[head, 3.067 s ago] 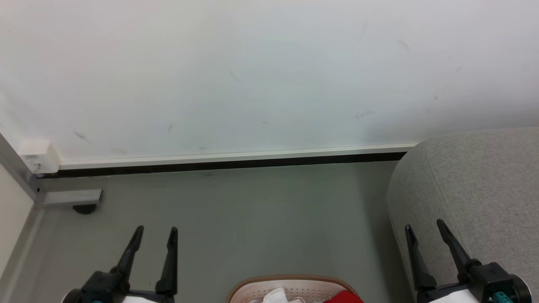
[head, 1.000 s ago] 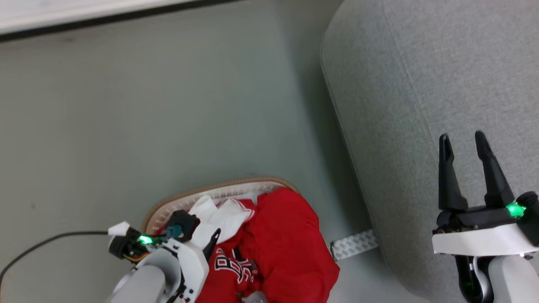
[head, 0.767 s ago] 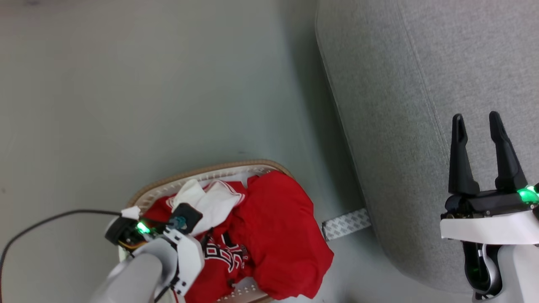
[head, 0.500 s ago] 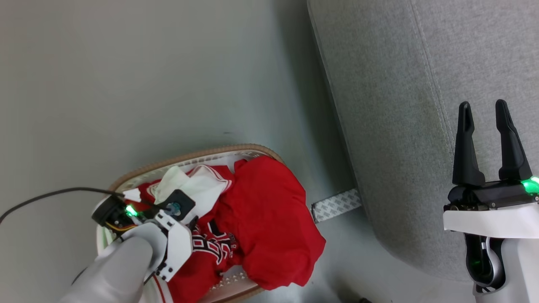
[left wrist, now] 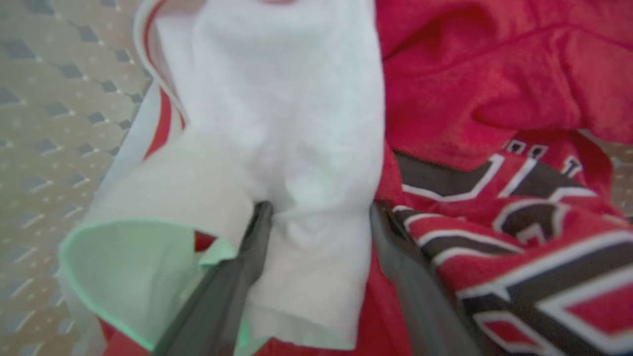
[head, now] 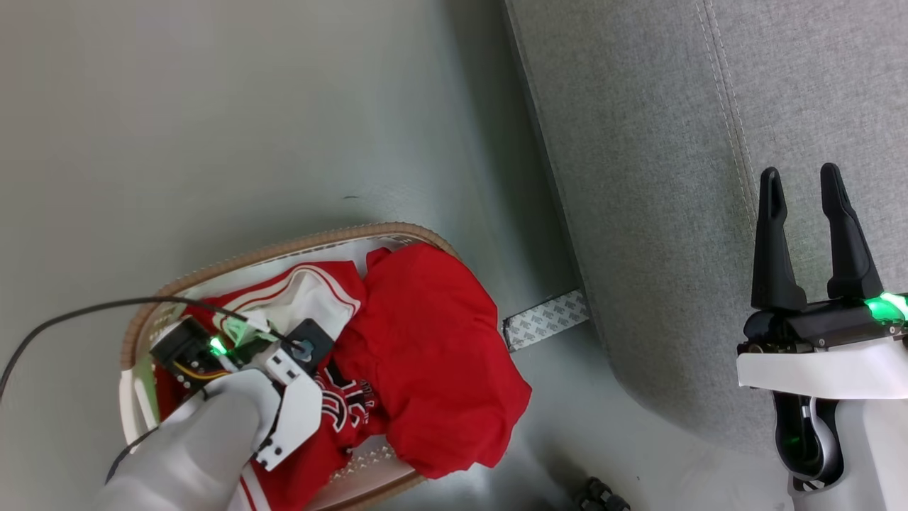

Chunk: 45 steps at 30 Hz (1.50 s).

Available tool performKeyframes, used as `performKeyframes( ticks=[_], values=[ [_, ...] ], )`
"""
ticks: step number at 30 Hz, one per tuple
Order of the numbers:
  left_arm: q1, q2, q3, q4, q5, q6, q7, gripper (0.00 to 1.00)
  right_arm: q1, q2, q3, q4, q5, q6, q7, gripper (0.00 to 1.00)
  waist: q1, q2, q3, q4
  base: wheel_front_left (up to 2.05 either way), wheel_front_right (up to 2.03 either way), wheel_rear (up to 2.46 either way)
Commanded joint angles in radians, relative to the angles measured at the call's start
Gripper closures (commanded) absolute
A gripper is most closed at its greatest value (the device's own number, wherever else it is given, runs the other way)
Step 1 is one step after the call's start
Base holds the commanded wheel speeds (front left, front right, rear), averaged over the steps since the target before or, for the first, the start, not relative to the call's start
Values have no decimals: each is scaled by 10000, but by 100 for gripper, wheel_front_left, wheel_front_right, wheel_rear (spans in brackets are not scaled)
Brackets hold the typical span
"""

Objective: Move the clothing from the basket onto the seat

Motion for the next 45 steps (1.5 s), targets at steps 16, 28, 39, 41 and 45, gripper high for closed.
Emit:
performKeyframes(
  ticks=[16,28,39,41,45],
  values=[
    [-146,-292,-198,565,-255,96,-226,100,-266,4,-35,263,-62,-21,-24,0,-1,0,-339,96,0,0,0],
    [563,-976,258,433,-1210,-119,-1678,100,14,-1,-424,443,-869,-21,-24,0,-1,0,-2531,1000,0,0,0],
    [1720,-1392,976,-1409,-2327,-192,-2104,100,595,-4,-563,843,-1656,-21,-24,0,-1,0,-4689,2125,0,0,0],
    [2062,-1308,1152,-2058,-2414,-164,-2105,100,739,-6,-562,929,-1709,-21,-24,0,-1,0,-5078,2296,0,0,0],
    [2698,-1171,1542,-3261,-2715,-116,-2102,100,990,-4,-526,1125,-1802,-21,-24,0,-1,0,-5751,2625,0,0,0]
  ],
)
